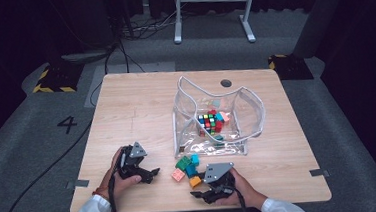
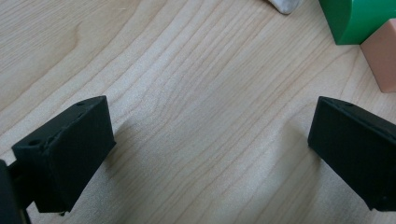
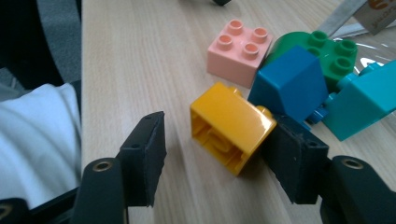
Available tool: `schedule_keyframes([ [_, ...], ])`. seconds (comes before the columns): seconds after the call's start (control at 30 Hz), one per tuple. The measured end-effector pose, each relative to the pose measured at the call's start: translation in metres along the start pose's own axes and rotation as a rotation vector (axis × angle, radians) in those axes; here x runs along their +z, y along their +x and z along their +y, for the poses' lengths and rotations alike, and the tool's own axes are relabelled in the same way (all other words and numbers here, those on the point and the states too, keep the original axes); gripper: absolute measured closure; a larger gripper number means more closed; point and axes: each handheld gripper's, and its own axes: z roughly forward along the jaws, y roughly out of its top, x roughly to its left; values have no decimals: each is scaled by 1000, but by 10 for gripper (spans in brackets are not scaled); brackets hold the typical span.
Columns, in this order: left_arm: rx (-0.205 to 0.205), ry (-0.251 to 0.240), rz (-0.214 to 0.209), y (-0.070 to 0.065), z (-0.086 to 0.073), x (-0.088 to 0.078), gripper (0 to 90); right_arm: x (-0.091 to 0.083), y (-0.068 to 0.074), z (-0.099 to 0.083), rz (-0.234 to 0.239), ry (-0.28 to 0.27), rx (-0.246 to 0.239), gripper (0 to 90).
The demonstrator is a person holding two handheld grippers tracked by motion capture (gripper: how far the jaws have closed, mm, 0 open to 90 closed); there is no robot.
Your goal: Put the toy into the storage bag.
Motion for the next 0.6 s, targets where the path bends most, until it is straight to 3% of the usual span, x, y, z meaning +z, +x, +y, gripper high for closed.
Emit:
schedule_keyframes([
  [0.27, 0, 0, 0, 0, 0, 0, 4, 5, -1, 5, -18, -6, 14, 543],
  [0.6, 0, 0, 1, 0, 0, 0, 4, -6, -6, -4, -6, -5, -10, 550],
])
